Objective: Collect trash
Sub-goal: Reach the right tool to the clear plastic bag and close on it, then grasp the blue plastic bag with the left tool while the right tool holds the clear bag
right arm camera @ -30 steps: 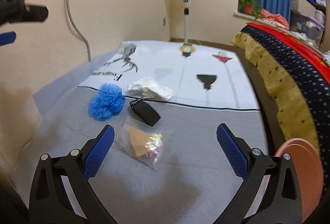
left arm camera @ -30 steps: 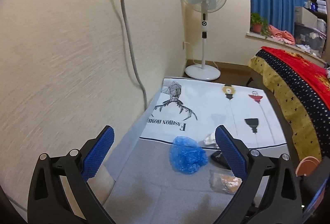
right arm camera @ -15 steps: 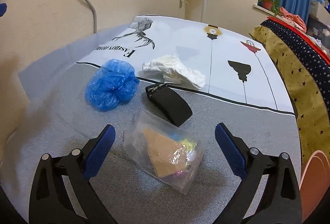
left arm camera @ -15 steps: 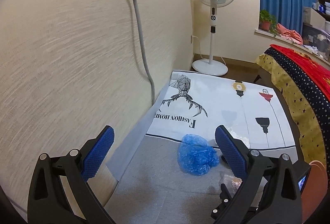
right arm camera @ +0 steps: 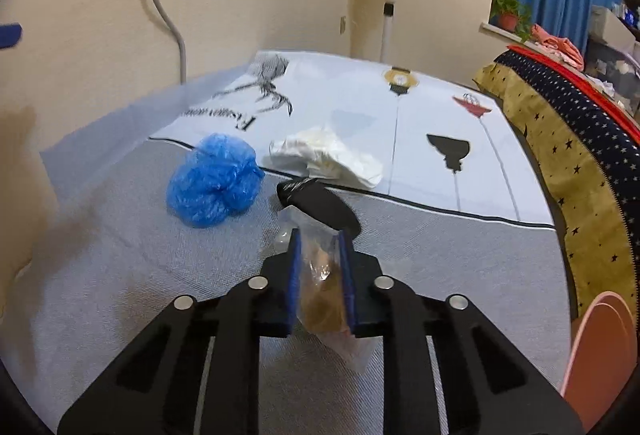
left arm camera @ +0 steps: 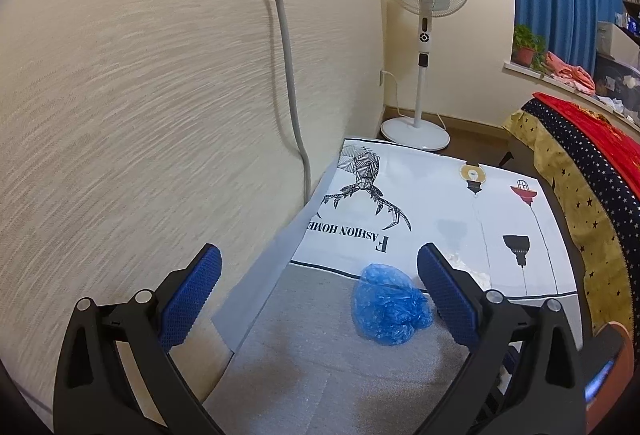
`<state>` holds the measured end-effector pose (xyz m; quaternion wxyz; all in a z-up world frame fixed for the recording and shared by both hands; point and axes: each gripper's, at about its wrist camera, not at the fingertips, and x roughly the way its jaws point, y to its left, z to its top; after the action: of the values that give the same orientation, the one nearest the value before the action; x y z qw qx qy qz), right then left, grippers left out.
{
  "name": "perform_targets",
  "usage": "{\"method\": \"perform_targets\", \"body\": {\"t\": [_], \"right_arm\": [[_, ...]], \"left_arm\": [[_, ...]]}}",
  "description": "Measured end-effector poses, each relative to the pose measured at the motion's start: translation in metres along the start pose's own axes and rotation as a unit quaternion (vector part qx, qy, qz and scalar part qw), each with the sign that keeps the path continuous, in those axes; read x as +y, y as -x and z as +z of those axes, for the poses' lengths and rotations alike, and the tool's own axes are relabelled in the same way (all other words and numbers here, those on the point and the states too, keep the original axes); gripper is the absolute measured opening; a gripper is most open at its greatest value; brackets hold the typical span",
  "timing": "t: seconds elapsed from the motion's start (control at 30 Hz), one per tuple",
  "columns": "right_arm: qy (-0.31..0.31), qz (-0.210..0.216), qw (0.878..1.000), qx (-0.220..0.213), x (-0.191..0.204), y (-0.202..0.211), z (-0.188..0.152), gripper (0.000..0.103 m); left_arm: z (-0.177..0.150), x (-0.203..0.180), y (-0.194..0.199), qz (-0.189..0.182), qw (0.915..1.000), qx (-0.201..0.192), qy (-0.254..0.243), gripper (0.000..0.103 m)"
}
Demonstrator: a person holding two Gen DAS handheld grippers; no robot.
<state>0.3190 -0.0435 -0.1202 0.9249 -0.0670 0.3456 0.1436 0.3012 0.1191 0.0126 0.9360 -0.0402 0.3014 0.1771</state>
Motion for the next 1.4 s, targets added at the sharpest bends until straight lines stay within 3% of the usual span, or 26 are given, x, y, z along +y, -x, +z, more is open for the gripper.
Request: {"method": "perform_targets", "body": {"t": [0.2, 0.37, 0.5, 0.63, 0.77, 1.0, 1.07, 1.1, 1.23, 1.4], "right_arm": [[-0.026, 0.016, 0.999, -0.020, -0.024, 0.061, 0.013, 0.017], [-0.021, 0.004, 0.999, -0.050, -0.051, 0.132, 0.024, 0.017], [-0.028, -0.020, 0.999, -0.036, -0.076, 0.173, 0.013, 0.017], [-0.038, -0.055, 0.997, -0.044, -0.105, 0.214, -0.006, 0.017], [-0.067, -0.079, 0.993, -0.049, -0.134, 0.226, -0.022, 0.017], [-0.085, -0.079, 0.992, -0.040, -0.150, 0.216, -0.024, 0.017], [-0.078, -0.078, 0.993, -0.046, -0.149, 0.217, -0.022, 0.017], [-0.074, -0.078, 0.993, -0.047, -0.147, 0.217, -0.022, 0.017], [-0.071, -0.077, 0.994, -0.039, -0.145, 0.215, -0.024, 0.017], [-0.068, -0.079, 0.994, -0.039, -0.145, 0.214, -0.024, 0.017]], "left_arm": [[-0.005, 0.000, -0.004, -0.020, 0.9997, -0.010, 0.013, 0.095], [-0.021, -0.008, -0.033, -0.062, 0.9970, 0.019, 0.042, 0.095], [-0.044, -0.036, -0.069, -0.054, 0.9978, 0.032, -0.023, 0.095], [-0.058, -0.052, -0.091, -0.072, 0.9954, 0.037, -0.051, 0.095], [-0.067, -0.061, -0.104, -0.082, 0.9932, 0.040, -0.072, 0.095], [-0.080, -0.067, -0.130, -0.100, 0.9895, 0.077, -0.070, 0.089], [-0.082, -0.068, -0.136, -0.101, 0.9893, 0.083, -0.064, 0.084], [-0.083, -0.069, -0.138, -0.104, 0.9888, 0.088, -0.062, 0.076], [-0.085, -0.069, -0.154, -0.129, 0.9823, 0.125, -0.053, 0.035], [-0.083, -0.066, -0.148, -0.141, 0.9835, 0.104, -0.043, 0.023]]}}
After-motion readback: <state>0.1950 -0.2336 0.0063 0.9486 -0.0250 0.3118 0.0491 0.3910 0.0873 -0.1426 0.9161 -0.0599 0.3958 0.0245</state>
